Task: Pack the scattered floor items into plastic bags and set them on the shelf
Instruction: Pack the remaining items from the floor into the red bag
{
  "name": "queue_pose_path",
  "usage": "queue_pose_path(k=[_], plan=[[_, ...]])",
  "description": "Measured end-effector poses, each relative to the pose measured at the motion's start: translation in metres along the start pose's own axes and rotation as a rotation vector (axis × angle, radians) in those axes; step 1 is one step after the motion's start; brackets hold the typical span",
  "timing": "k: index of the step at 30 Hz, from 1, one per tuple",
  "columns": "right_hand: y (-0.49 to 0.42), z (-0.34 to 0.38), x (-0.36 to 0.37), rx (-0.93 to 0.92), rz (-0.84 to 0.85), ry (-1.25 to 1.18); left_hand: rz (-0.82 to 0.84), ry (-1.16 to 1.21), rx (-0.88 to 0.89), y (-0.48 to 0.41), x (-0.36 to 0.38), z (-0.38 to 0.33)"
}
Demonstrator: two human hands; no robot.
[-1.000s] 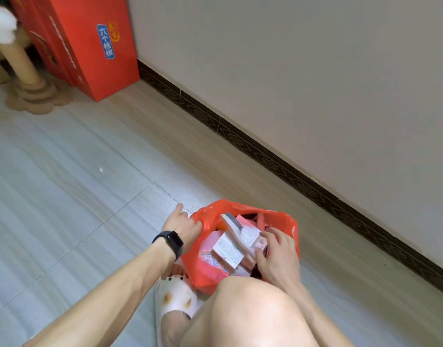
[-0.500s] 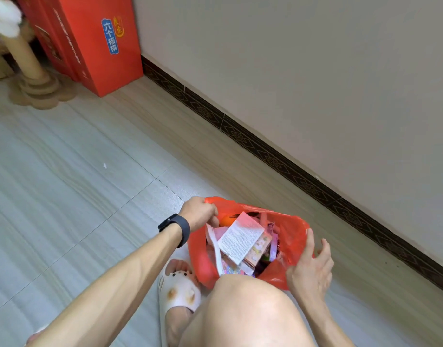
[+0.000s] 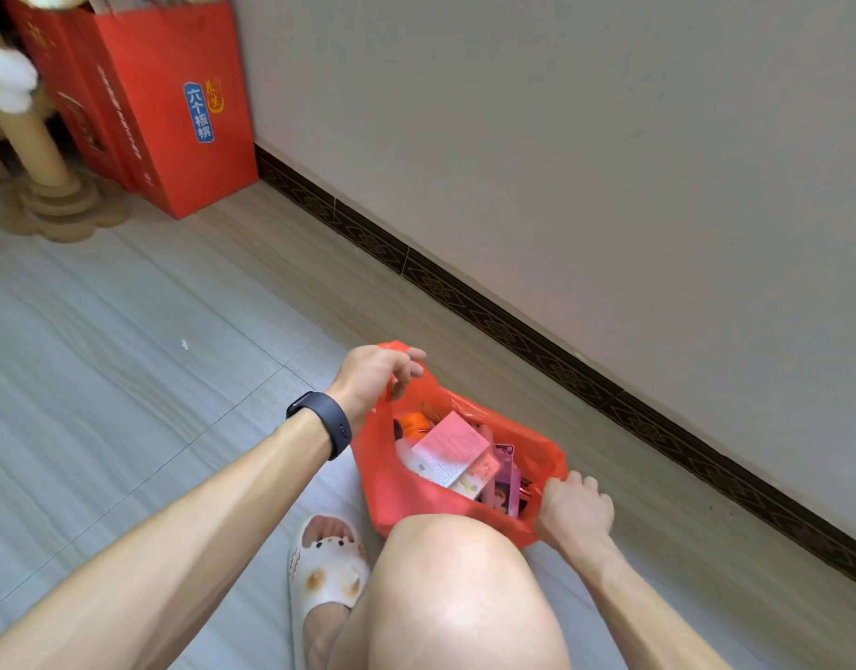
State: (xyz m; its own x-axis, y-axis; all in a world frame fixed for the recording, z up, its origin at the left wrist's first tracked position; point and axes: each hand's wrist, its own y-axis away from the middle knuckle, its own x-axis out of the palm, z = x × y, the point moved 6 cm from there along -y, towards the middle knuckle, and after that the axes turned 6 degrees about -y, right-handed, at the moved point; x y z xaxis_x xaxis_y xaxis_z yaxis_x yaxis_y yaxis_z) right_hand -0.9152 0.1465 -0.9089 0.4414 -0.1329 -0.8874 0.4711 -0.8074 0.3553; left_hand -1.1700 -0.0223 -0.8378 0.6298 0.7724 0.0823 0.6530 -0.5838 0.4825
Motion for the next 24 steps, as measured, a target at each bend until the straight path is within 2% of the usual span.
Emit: queue_pose_path(k=[3,6,10,13,16,19,24], plan=[[-0.011,-0.007,-0.037,0.011,0.039,-0.139,0.016,0.059,-0.011,-0.001,0.001,-0.006],[-0.014,-0.009,-0.088,-0.059,-0.119,-0.487,-0.005,0.032,-0.016,-0.005,-0.009,-0.009],[0.001,0.033,-0.147,-0.201,-0.129,-1.140,-0.033,-0.135,-0.018,-0.003,-0.034,-0.026],[0.020,0.079,-0.176,-0.337,-0.096,-1.454,-0.044,-0.303,-0.068,0.007,-0.059,-0.050],[0.032,0.113,-0.188,-0.367,-0.025,-1.736,-0.056,-0.548,-0.067,0.032,-0.089,-0.067],[0.041,0.146,-0.195,-0.386,0.095,-1.857,-0.195,-0.615,-0.082,0.057,-0.139,-0.067],[0.047,0.192,-0.195,-0.360,0.292,-1.974,-0.391,-0.375,-0.193,0.103,-0.238,-0.045]])
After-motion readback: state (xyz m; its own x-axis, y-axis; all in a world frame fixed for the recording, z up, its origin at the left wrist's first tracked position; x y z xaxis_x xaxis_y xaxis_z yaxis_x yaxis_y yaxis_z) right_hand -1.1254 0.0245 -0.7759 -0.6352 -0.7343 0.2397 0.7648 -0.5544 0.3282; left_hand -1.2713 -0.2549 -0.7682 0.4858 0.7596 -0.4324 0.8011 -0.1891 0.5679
